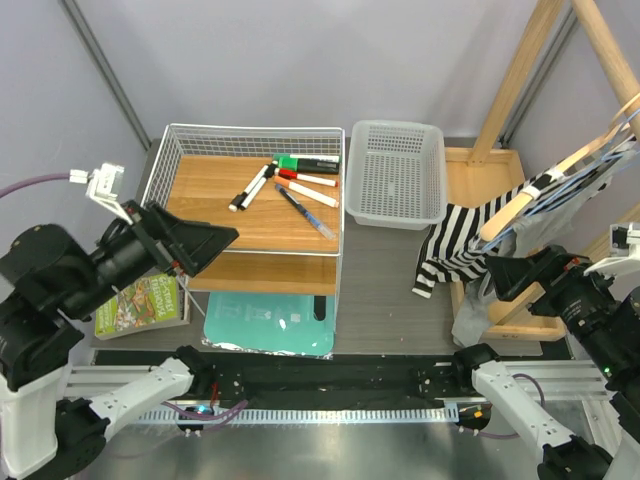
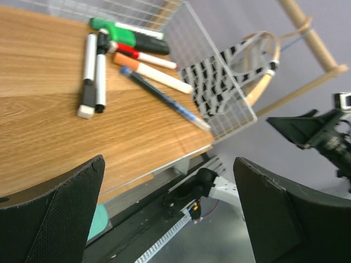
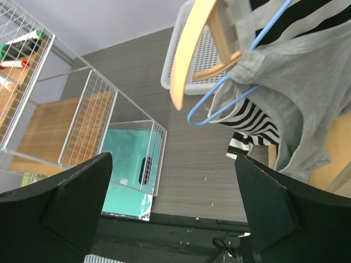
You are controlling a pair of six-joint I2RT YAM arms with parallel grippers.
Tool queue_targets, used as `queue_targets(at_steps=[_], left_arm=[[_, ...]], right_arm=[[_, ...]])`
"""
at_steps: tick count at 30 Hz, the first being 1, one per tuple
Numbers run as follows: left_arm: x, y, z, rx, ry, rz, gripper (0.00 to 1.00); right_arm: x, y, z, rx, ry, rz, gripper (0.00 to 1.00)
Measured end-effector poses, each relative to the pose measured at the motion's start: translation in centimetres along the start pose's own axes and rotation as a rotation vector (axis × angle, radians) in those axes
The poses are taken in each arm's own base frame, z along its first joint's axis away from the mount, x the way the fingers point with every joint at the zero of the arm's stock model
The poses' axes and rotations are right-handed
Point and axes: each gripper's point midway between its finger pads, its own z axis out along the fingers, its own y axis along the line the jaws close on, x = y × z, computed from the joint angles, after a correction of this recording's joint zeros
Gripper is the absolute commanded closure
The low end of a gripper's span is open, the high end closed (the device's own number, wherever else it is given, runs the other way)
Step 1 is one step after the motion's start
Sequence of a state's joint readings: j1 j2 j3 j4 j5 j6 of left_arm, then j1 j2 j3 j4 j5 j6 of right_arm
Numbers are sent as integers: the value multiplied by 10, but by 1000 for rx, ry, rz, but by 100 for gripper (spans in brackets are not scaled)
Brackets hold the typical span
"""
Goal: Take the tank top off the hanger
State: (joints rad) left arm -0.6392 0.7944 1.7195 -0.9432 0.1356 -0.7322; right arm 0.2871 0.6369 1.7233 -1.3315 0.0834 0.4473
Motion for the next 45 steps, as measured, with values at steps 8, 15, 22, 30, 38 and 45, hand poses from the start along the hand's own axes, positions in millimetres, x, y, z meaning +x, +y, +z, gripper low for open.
queue_targets(at_steps=[8,15,22,30,38,45], left_arm=[[-2,30,12,-182,32,21,0],[-16,18,1,-156,-6,52,0],[-8,-26,19,116,56,115,0],[-33,-96,36,445,38,126,1],[-33,-117,90,575,143,83,16],[-27,-130,142,634,228,37,21]], right_arm=[[-16,-8,16,104,9,-15,0],[-26,-8,12,117,-17,-12,0],[-54,-11,-10,142,-144,47,2],[-56,-15,-3,186,-145,86,15],[-65,-11,28,228,-108,79,30],[-70,-11,47,262,-106,89,48]])
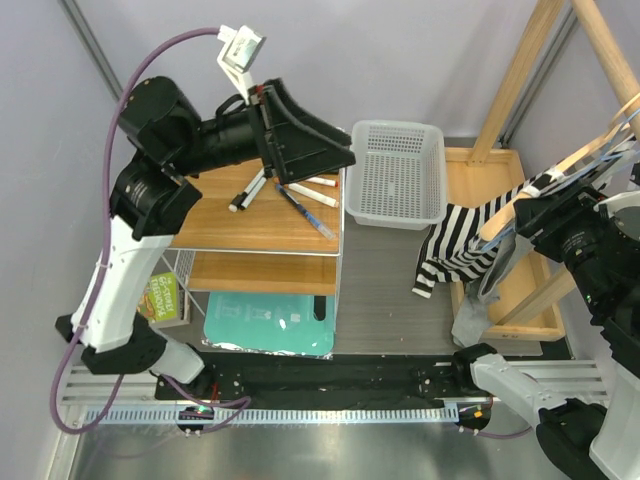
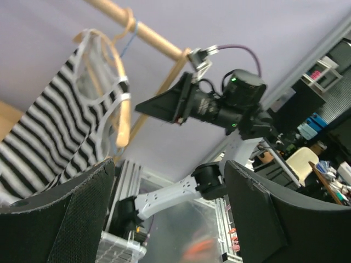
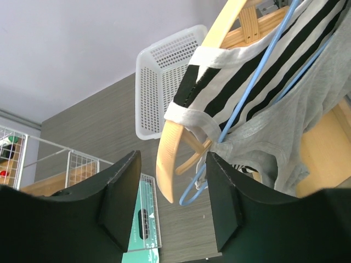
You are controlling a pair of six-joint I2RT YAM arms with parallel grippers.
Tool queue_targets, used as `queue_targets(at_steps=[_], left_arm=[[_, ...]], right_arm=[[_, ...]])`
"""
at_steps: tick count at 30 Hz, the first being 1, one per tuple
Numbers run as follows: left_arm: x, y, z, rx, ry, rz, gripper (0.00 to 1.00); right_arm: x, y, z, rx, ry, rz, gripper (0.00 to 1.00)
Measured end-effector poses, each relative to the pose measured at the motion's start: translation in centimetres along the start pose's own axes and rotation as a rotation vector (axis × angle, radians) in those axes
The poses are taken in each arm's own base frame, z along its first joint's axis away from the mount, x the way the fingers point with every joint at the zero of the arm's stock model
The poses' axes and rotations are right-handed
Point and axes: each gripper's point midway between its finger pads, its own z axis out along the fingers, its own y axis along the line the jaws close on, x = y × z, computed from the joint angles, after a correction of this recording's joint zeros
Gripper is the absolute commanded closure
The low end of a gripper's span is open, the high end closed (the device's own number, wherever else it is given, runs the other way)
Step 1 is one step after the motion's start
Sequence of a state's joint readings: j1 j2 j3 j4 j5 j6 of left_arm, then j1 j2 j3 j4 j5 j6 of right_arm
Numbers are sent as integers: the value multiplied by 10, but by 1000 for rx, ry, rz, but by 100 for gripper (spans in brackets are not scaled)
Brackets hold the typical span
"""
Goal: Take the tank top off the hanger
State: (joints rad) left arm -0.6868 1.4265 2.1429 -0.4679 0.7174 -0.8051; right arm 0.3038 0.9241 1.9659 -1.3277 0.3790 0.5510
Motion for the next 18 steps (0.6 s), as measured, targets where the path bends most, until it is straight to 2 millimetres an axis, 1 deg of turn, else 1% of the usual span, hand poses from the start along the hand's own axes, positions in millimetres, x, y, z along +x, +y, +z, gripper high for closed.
queue_targets(at_steps=[2,5,7,9,13,18], left_arm=[[-5,-17,15,65,0,23,22],[-9,-37,33,129,-9,66,23],[-9,-45,47,148,-24,97,23],[-6,-44,60,127,-40,121,23],[15,-31,87,22,-49,174,23],[54,-24,127,-95,-41,296,23]], right_arm=[[-2,-2,1,14,-10,7,47],[-6,-5,-2,28,-29,12,45],[-8,-8,-4,38,-39,12,44],[-11,-10,-6,47,-51,10,43],[-20,-16,-15,66,-86,7,42],[-32,-23,-23,88,-132,4,41]])
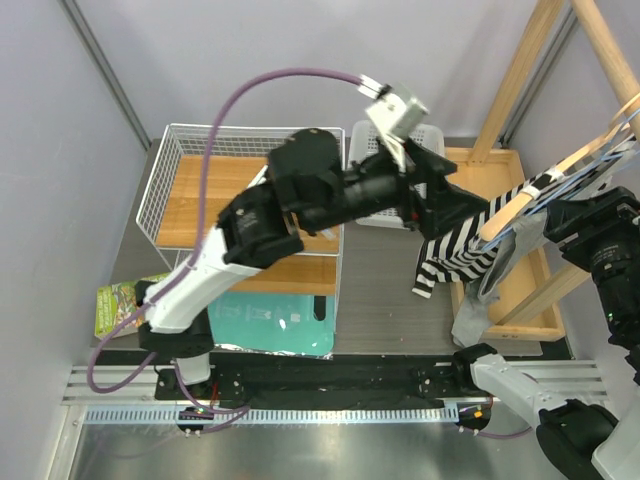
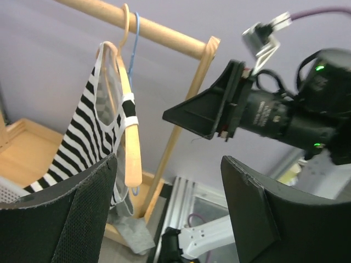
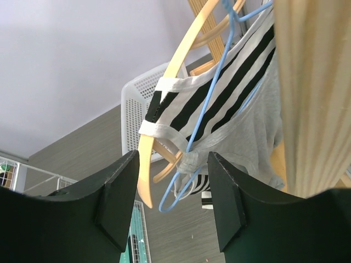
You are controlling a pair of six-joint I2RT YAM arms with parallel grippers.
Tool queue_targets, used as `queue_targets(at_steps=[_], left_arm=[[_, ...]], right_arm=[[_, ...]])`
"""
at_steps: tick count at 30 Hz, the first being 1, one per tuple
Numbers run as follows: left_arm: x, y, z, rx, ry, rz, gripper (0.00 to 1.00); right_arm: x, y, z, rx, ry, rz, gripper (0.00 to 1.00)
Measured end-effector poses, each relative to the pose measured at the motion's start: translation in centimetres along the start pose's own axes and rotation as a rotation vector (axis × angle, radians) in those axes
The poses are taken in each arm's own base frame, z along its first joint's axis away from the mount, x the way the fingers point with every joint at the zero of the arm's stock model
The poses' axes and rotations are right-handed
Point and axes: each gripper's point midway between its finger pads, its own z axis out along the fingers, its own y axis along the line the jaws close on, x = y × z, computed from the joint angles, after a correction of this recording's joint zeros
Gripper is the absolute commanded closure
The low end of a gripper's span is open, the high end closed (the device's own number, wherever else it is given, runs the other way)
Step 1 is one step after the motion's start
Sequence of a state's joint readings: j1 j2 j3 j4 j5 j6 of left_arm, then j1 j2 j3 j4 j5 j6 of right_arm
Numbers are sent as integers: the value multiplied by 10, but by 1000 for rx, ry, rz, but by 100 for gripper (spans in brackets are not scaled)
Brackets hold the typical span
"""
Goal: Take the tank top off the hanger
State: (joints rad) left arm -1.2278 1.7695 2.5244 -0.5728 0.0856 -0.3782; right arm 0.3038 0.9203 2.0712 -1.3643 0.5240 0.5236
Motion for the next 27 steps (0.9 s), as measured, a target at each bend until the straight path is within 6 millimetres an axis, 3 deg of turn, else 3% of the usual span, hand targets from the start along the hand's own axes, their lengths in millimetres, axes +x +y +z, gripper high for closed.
queue_targets(at_steps=[3,6,12,24,27], left_arm=[[26,2,27,-46,24,57,23],[59,21,54,-112,68,116,23],[105,53,80,-239,129,214,25],[119,59,104,-273,83,223,27],[127,61,111,-276,82,220,32]], right_arm=[[-6,-2,-5,-2,-20,5,41],[-18,-2,-14,-18,-55,22,41],[-33,-9,-38,-58,-120,61,41],[-20,-5,-44,-116,-82,52,39],[-15,-6,-45,-124,-69,47,39]])
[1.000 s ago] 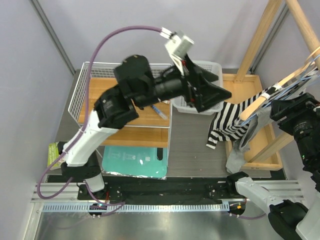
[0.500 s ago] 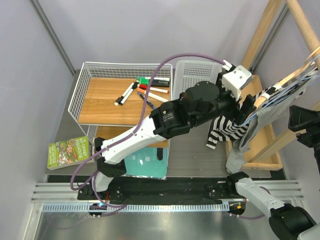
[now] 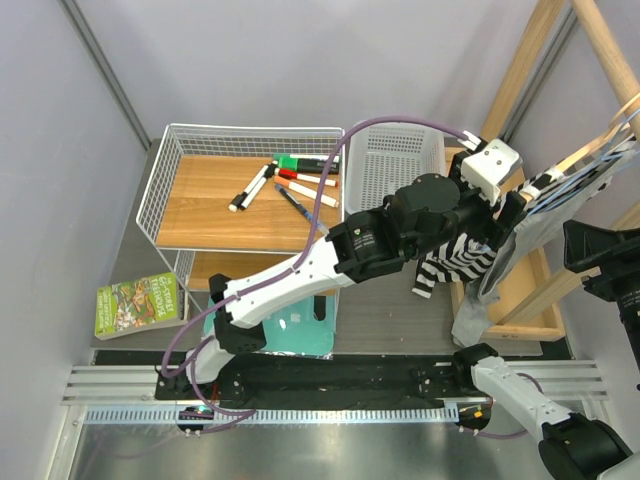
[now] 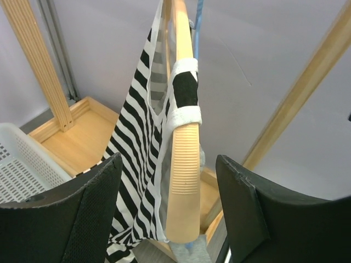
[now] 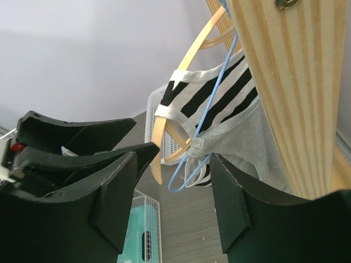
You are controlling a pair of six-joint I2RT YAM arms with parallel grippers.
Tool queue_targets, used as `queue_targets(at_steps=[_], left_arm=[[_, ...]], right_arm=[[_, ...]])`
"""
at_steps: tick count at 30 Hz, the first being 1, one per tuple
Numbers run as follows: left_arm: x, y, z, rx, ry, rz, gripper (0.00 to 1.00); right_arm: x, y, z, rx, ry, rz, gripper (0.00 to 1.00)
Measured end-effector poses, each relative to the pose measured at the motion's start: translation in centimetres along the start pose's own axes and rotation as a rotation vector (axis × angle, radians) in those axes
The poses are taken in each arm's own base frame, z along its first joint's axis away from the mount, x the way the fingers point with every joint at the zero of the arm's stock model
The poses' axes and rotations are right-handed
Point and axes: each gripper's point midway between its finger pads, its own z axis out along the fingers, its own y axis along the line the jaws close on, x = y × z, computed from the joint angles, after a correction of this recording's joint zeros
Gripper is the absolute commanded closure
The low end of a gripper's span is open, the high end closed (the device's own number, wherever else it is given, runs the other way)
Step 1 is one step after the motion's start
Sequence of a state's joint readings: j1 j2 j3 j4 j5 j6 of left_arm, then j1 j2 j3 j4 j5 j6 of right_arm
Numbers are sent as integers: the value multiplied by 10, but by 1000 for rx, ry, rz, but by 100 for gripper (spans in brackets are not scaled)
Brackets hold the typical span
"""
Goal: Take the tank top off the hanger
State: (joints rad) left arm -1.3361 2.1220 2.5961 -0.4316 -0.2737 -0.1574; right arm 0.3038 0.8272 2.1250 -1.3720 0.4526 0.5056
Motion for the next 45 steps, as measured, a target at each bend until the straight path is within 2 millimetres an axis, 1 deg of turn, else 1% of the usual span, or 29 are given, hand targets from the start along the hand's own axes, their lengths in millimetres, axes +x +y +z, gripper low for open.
queue_targets(at_steps=[3,4,8,15,19,21,23,24,28,31,33,41,45], left_arm=[[7,1,7,-15,-1,0,36],[9,1,9,-21,-3,0,40],[16,2,13,-41,-3,1,45],[19,-1,21,-52,-25,-6,47],[27,-2,27,-58,-20,-4,48],[31,-2,28,-61,-15,-2,54],[34,-2,31,-64,-14,-2,57],[35,-1,31,-66,-14,0,66],[32,-1,32,-70,-30,-3,73],[27,-4,32,-66,-48,0,91],[25,-5,32,-66,-56,-5,100],[22,-9,28,-101,-71,39,100],[20,-12,26,-117,-83,63,100]], right_arm=[[1,0,-3,-9,0,2,38],[1,-1,-4,-13,-1,2,38],[0,-3,-9,-22,-10,6,38],[5,-5,-13,-30,-2,2,37],[6,-6,-16,-36,-3,3,38],[6,-6,-17,-38,-4,4,37],[6,-7,-18,-42,-7,6,37],[6,-7,-19,-43,-8,6,37],[5,-8,-21,-46,-12,7,37],[5,-9,-23,-49,-16,7,37],[4,-9,-24,-52,-18,8,37],[4,-9,-25,-55,-21,8,36],[1,-9,-28,-60,-31,14,36]])
